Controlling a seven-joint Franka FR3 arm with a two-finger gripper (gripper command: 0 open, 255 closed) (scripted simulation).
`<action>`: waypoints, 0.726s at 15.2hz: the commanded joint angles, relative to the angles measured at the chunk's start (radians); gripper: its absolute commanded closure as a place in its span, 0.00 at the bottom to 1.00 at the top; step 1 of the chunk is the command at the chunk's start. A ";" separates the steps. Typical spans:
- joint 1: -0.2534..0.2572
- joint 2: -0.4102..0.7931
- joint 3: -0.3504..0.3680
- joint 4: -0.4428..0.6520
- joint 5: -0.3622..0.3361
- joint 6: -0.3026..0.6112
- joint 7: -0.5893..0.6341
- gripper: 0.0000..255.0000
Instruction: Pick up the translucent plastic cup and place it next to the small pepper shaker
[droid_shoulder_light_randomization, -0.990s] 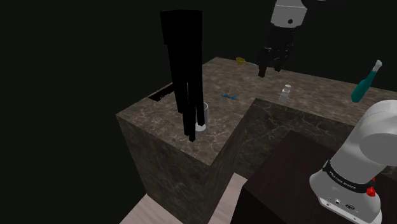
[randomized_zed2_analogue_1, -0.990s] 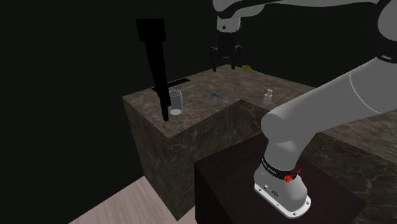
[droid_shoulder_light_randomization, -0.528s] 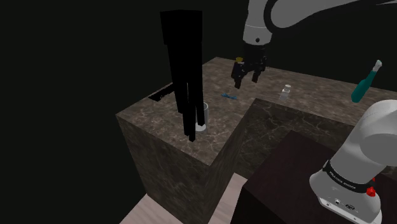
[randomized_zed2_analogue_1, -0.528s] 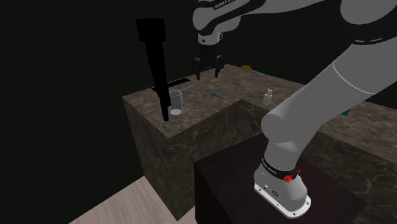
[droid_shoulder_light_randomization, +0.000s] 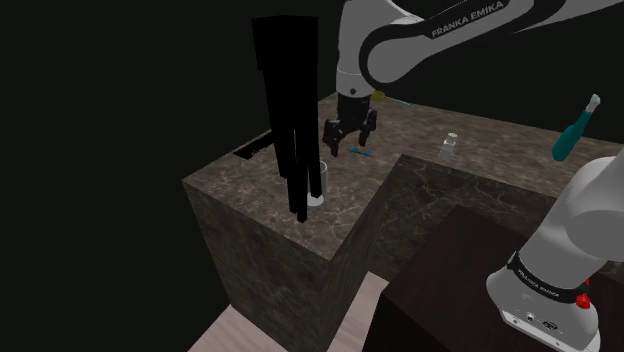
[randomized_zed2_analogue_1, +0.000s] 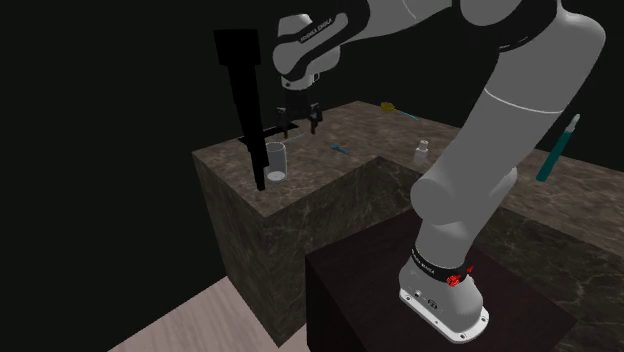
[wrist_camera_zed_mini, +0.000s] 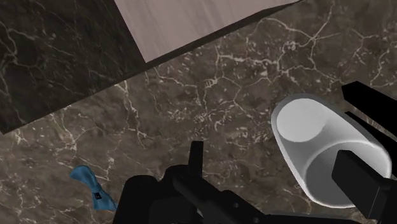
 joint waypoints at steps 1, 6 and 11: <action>0.005 0.070 0.019 0.040 -0.024 0.027 0.043 0.00; 0.022 0.231 0.040 0.139 -0.090 0.073 0.129 0.00; 0.022 0.264 0.037 0.109 -0.107 0.135 0.140 0.00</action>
